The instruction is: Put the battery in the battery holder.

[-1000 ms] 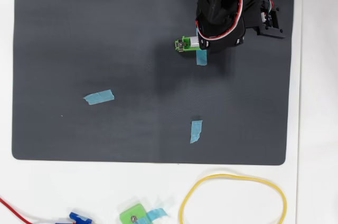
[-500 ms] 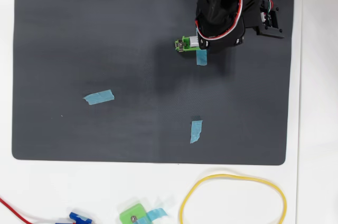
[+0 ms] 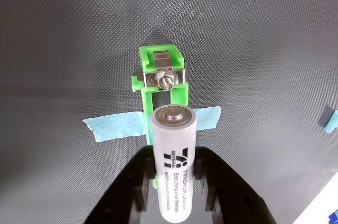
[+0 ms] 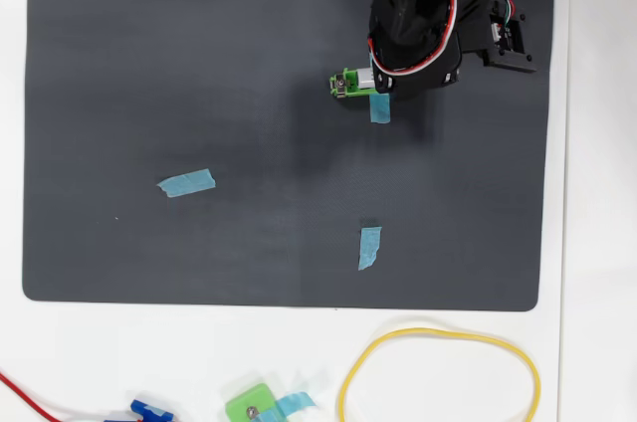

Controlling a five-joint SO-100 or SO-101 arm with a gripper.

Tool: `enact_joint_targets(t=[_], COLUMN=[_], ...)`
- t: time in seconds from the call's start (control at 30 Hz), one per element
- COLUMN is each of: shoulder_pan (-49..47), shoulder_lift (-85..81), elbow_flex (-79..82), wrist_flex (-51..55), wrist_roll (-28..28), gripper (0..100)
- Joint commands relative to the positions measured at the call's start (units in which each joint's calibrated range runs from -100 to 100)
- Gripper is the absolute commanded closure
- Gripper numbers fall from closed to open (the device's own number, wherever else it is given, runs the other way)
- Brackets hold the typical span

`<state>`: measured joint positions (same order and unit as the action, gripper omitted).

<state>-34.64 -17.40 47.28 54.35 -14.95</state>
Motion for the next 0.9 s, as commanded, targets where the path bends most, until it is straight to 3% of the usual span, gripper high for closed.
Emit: enact_joint_targets(t=[0.0, 0.87], shoulder_pan=[-0.5, -3.2], shoulder_lift=[-1.0, -0.9], elbow_flex=[-0.3, -0.3], wrist_flex=[-0.6, -0.5], wrist_roll=[0.1, 0.1], gripper=[100, 100])
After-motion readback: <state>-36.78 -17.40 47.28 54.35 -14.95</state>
